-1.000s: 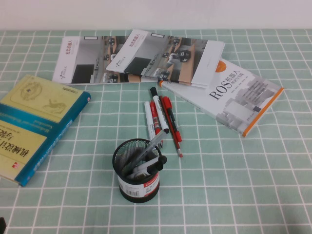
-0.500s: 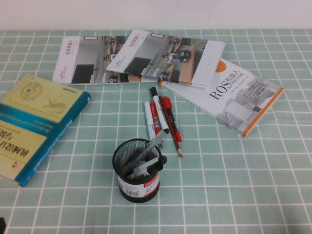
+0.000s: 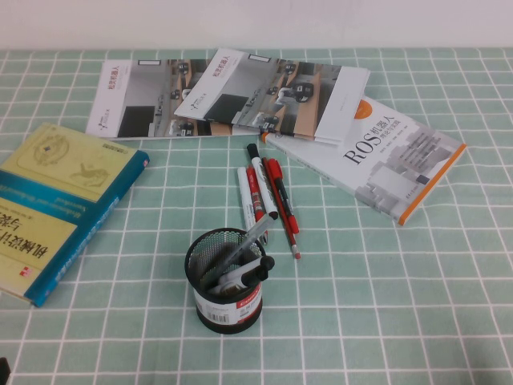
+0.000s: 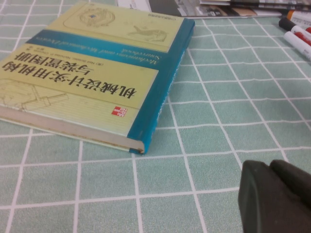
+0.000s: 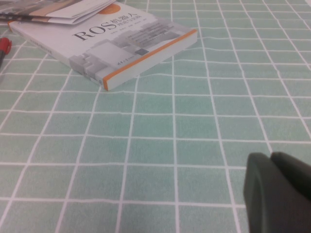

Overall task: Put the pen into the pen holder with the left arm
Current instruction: Pick up the pen on the table

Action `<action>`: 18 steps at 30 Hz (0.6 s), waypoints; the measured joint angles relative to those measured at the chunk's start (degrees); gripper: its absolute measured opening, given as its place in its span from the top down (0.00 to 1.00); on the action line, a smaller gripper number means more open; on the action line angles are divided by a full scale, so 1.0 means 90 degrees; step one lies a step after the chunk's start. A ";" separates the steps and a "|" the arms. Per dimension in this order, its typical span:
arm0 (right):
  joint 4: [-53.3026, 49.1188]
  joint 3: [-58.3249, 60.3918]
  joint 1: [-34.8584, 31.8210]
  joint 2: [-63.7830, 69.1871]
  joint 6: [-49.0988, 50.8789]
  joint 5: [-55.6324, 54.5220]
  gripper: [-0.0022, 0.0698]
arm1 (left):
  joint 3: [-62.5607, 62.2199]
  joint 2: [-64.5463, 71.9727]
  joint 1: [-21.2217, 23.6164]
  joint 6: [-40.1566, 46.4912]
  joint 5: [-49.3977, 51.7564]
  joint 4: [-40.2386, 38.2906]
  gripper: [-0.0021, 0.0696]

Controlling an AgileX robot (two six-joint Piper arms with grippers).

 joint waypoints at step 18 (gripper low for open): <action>0.0000 0.0000 0.0000 0.0000 0.0000 0.0000 1.00 | 0.0012 0.0000 0.0000 0.0010 -0.0188 0.0000 0.98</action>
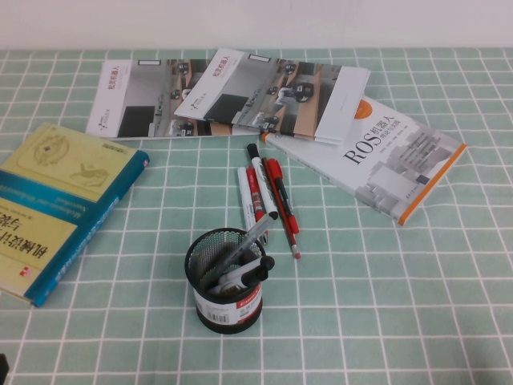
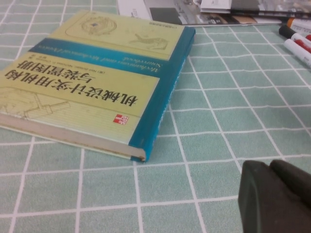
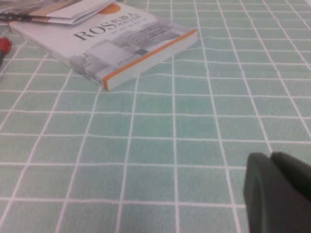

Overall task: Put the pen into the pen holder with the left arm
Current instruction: Pick up the pen on the table

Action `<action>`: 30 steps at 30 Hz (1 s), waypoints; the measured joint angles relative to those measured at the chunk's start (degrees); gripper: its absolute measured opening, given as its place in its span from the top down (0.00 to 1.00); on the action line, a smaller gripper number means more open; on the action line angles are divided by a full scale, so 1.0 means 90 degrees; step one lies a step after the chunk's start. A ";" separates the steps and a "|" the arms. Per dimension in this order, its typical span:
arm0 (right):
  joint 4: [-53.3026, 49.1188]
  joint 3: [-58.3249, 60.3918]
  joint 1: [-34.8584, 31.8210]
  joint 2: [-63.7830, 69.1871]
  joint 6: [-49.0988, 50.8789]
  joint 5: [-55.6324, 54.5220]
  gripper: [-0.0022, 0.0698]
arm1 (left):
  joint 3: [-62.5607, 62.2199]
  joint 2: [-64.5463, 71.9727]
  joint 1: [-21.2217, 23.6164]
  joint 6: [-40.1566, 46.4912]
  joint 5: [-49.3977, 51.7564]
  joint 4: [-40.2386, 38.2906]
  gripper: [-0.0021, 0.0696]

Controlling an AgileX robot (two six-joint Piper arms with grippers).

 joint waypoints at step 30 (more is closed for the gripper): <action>0.0000 0.0000 0.0000 0.0000 0.0000 0.0000 1.00 | -0.2335 0.2344 0.0000 -0.0770 0.0097 -0.1615 0.98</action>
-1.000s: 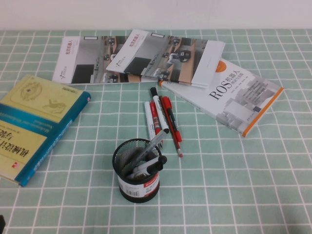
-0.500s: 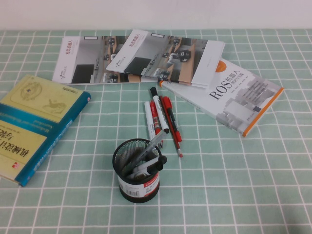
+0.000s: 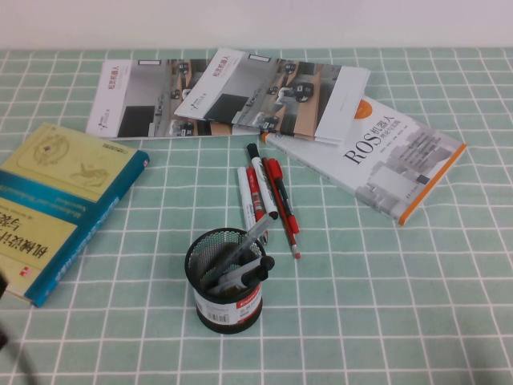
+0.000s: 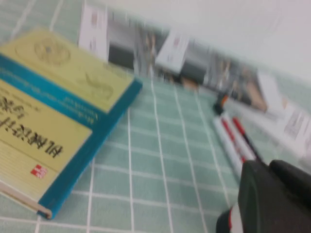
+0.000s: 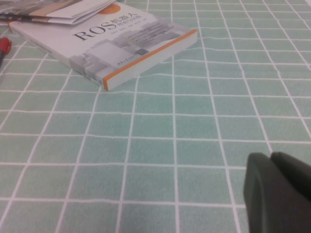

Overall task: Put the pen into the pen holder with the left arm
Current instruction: Pick up the pen on the table

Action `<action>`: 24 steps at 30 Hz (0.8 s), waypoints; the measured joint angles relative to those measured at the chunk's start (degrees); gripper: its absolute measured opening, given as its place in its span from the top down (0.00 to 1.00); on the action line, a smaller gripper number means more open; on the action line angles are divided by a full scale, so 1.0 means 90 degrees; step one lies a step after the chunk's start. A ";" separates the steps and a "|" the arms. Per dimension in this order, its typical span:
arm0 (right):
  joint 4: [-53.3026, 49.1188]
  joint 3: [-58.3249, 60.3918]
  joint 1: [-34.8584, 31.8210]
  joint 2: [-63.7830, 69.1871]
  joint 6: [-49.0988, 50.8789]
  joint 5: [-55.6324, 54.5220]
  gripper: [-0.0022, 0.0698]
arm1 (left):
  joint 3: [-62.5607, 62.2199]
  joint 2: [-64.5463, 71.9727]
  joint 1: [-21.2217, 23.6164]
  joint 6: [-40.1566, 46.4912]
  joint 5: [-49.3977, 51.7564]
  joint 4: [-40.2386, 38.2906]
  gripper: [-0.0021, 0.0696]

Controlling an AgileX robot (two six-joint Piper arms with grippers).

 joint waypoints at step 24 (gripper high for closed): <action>0.0000 0.0000 0.0000 0.0000 0.0000 0.0000 1.00 | -0.5472 0.7076 -0.1398 0.1765 0.1718 -0.0683 0.98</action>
